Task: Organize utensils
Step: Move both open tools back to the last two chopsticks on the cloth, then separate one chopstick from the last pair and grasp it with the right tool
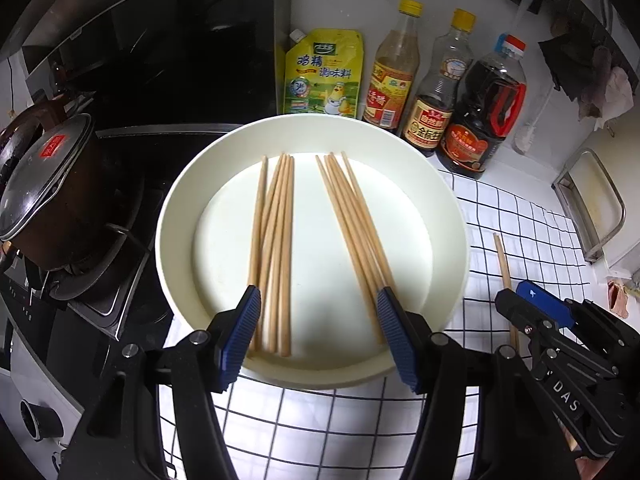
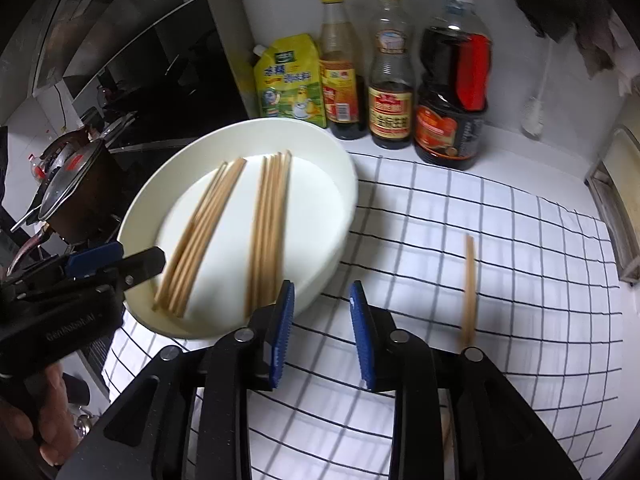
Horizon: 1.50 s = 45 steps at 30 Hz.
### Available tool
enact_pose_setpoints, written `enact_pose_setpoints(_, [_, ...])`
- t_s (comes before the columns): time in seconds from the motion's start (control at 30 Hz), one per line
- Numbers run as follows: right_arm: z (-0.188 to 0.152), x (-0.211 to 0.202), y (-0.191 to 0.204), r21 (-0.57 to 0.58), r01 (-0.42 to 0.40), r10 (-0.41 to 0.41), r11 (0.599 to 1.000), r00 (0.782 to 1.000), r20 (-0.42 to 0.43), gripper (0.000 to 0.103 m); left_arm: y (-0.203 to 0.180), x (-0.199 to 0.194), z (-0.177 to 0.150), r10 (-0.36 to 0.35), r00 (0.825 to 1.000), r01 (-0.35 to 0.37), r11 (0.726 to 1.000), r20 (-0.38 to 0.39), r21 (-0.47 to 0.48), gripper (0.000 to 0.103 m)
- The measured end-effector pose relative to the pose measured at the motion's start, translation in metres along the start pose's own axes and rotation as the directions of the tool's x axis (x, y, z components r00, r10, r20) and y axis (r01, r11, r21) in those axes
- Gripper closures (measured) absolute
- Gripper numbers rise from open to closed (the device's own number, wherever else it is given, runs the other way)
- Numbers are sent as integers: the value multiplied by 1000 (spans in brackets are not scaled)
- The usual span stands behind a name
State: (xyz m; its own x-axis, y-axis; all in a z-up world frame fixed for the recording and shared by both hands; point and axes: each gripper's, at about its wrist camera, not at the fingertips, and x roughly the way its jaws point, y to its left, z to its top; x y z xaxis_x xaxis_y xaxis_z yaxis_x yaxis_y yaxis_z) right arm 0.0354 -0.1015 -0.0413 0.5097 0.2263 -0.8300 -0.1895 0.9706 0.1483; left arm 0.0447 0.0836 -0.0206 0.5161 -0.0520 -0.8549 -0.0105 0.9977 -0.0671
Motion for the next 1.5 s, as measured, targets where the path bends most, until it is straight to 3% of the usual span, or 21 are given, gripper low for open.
enact_pose_setpoints(0.87, [-53,-11,-108,134,108,-105,985,994,-31,74,-101,13,-26,-75,996,82,987,-55,139,41])
enact_pose_setpoints(1.0, [-62,-2,-122,150,111,-103,982,993,-58,69,-115,18,-30,-83,994,93,982,-66,166,37])
enact_pose_setpoints(1.5, [-82,39,-133,142,82,-67,986,992,-108,67,-131,34,-49,-59,993,78,979,-106,189,34])
